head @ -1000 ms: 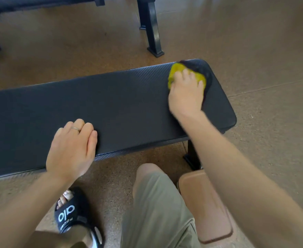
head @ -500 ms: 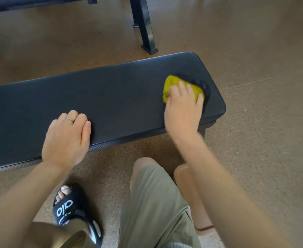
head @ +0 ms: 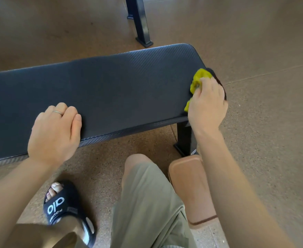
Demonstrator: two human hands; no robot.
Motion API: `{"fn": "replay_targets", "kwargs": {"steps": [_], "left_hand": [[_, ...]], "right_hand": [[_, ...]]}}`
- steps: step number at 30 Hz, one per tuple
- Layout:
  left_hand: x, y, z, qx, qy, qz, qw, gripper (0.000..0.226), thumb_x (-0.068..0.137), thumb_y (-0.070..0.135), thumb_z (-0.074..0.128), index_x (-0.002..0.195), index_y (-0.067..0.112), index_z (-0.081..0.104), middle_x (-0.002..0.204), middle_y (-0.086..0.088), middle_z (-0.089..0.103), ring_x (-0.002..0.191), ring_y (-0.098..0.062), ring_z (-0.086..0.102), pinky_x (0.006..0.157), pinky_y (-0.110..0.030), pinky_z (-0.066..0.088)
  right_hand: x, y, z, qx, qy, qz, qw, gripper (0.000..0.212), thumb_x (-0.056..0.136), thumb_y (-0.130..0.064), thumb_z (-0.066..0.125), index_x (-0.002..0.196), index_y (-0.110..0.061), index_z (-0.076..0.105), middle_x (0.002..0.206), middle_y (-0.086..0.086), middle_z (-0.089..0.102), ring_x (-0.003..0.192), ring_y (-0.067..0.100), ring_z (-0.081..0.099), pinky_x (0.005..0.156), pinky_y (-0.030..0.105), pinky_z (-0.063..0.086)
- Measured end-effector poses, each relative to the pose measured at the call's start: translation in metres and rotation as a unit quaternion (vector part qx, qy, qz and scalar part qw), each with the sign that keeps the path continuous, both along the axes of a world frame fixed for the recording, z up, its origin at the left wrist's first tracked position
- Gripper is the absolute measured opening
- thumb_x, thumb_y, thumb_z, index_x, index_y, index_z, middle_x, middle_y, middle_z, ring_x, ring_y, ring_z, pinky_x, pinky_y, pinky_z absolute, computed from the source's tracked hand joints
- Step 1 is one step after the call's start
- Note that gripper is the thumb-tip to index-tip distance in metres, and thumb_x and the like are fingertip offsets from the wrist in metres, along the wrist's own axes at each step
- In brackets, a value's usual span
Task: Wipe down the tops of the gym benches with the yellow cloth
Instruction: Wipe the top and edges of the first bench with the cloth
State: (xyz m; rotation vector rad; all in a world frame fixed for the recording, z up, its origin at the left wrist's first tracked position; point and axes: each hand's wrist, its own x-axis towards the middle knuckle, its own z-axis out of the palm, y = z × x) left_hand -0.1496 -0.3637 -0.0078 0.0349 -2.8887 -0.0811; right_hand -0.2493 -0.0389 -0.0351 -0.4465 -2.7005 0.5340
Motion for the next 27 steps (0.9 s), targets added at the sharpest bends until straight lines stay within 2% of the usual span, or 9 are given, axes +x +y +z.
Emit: {"fn": "replay_targets", "kwargs": {"steps": [4, 8, 10, 13, 17, 19, 22, 24, 27], "left_hand": [[0.000, -0.002, -0.001, 0.001, -0.005, 0.000, 1.000, 0.043, 0.105, 0.030, 0.028, 0.085, 0.004, 0.056, 0.080, -0.010, 0.047, 0.071, -0.036, 0.046, 0.063, -0.049, 0.038], [-0.002, -0.002, -0.002, 0.005, -0.009, 0.005, 1.000, 0.044, 0.105, 0.031, 0.028, 0.086, 0.004, 0.058, 0.081, -0.010, 0.050, 0.073, -0.034, 0.048, 0.064, -0.047, 0.038], [-0.002, -0.002, -0.004, -0.006, -0.016, 0.003, 1.000, 0.045, 0.106, 0.031, 0.027, 0.087, 0.005, 0.058, 0.082, -0.011, 0.052, 0.073, -0.034, 0.048, 0.064, -0.047, 0.038], [-0.001, -0.004, -0.005, 0.001, -0.004, -0.001, 1.000, 0.042, 0.105, 0.029, 0.029, 0.087, 0.005, 0.059, 0.082, -0.010, 0.052, 0.071, -0.030, 0.046, 0.064, -0.040, 0.033], [-0.003, -0.007, -0.008, -0.010, -0.017, -0.009, 1.000, 0.040, 0.105, 0.029, 0.029, 0.084, 0.008, 0.055, 0.080, -0.007, 0.047, 0.070, -0.029, 0.043, 0.063, -0.044, 0.036], [-0.003, -0.010, -0.009, -0.013, -0.012, -0.012, 1.000, 0.037, 0.105, 0.028, 0.030, 0.084, 0.008, 0.053, 0.080, -0.007, 0.046, 0.069, -0.030, 0.042, 0.063, -0.045, 0.036], [-0.003, -0.010, -0.011, -0.018, -0.005, -0.016, 1.000, 0.034, 0.105, 0.027, 0.031, 0.084, 0.009, 0.051, 0.080, -0.008, 0.044, 0.069, -0.028, 0.039, 0.062, -0.043, 0.034], [-0.004, -0.011, -0.011, -0.033, -0.013, -0.011, 0.999, 0.034, 0.105, 0.027, 0.031, 0.084, 0.009, 0.051, 0.081, -0.009, 0.046, 0.070, -0.030, 0.041, 0.064, -0.043, 0.034], [-0.004, -0.010, -0.012, -0.046, -0.022, -0.003, 0.999, 0.033, 0.104, 0.026, 0.030, 0.083, 0.010, 0.049, 0.080, -0.008, 0.045, 0.070, -0.031, 0.041, 0.063, -0.043, 0.035]], "right_hand": [[0.043, -0.001, -0.016, -0.058, 0.035, 0.029, 0.997, 0.032, 0.108, -0.027, 0.035, 0.132, -0.018, 0.054, 0.153, 0.007, 0.045, 0.148, 0.032, 0.031, 0.114, 0.049, 0.036], [-0.035, 0.031, 0.021, -0.107, -0.069, 0.027, 0.991, 0.023, 0.105, -0.031, 0.034, 0.112, -0.019, 0.053, 0.119, 0.007, 0.066, 0.106, 0.035, 0.058, 0.084, 0.041, 0.042], [-0.072, 0.027, 0.031, -0.076, -0.121, -0.008, 0.990, 0.027, 0.106, -0.029, 0.033, 0.121, -0.014, 0.049, 0.123, 0.014, 0.063, 0.111, 0.039, 0.058, 0.084, 0.044, 0.039], [-0.108, -0.039, 0.025, 0.044, -0.096, 0.016, 0.994, 0.036, 0.105, -0.024, 0.033, 0.131, -0.007, 0.051, 0.133, 0.018, 0.057, 0.121, 0.039, 0.055, 0.103, 0.050, 0.039], [-0.094, -0.168, 0.016, 0.080, -0.080, 0.195, 0.974, 0.037, 0.103, -0.019, 0.033, 0.135, -0.011, 0.049, 0.136, 0.013, 0.053, 0.127, 0.037, 0.047, 0.114, 0.052, 0.027], [-0.051, -0.210, 0.010, 0.103, -0.058, 0.322, 0.939, 0.044, 0.102, -0.020, 0.033, 0.143, -0.012, 0.044, 0.146, 0.011, 0.048, 0.134, 0.034, 0.043, 0.118, 0.051, 0.023], [-0.038, -0.193, 0.009, 0.122, -0.045, 0.465, 0.876, 0.044, 0.104, -0.020, 0.036, 0.147, -0.013, 0.043, 0.155, 0.007, 0.044, 0.143, 0.029, 0.038, 0.121, 0.043, 0.021], [-0.067, -0.157, 0.017, 0.134, -0.050, 0.462, 0.875, 0.038, 0.104, -0.015, 0.039, 0.140, -0.015, 0.048, 0.150, 0.007, 0.049, 0.140, 0.029, 0.043, 0.114, 0.040, 0.027], [-0.123, -0.099, 0.024, 0.104, -0.031, 0.349, 0.931, 0.018, 0.100, -0.010, 0.037, 0.108, -0.014, 0.053, 0.114, 0.012, 0.060, 0.110, 0.037, 0.054, 0.088, 0.044, 0.036]]}}
